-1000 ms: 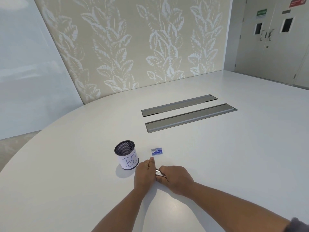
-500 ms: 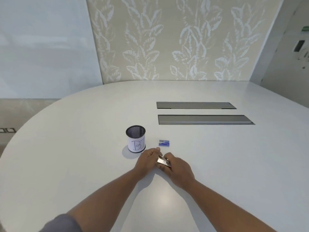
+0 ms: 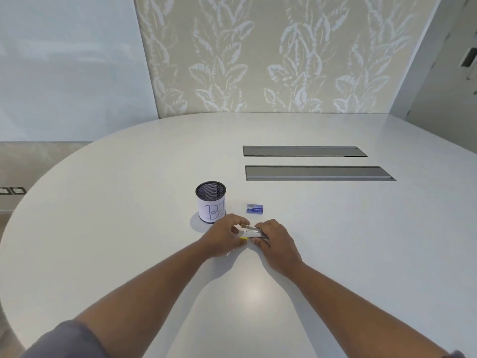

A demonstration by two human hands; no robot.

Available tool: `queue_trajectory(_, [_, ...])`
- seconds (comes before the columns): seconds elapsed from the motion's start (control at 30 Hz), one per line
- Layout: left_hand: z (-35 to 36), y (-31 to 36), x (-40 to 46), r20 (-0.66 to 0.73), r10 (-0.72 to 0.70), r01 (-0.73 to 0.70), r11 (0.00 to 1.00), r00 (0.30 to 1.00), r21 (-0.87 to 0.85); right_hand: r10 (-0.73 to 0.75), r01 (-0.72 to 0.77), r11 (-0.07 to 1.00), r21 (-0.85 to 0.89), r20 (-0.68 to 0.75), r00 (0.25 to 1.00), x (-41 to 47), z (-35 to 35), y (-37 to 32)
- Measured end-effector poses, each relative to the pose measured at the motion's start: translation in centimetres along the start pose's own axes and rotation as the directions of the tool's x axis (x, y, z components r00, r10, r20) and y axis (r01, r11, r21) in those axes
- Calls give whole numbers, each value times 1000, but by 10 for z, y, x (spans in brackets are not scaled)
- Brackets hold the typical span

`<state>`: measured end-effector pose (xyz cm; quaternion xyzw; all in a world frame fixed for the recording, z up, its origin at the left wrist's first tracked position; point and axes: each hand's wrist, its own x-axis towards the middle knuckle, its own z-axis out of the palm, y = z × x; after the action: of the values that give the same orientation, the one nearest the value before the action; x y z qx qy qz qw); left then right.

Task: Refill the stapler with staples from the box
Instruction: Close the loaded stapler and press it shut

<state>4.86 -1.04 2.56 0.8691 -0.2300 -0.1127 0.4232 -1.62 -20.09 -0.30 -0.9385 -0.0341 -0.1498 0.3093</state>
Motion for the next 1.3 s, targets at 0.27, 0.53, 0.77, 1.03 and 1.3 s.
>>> queue_trajectory(0.27, [-4,-7,2,-8,10,-10,999,1000,46,-12,11,1000,-25,-29,1000,0,3,4])
queue_trajectory(0.53, [-6,-10,2,58,-13,11,1000,998,28,-88,88,996,28,3,996,4,-4,3])
queue_trajectory(0.77, [-7,-7,2,83,-32,31,999,996,18,-108,106,994,29,109,988,9,-11,2])
queue_trajectory(1.03, [-8,-8,3,114,-37,39,999,993,-15,-62,54,997,62,144,988,11,-15,3])
queue_trajectory(1.3, [-6,-9,0,99,-58,58,998,993,0,-56,48,997,66,130,990,8,-16,1])
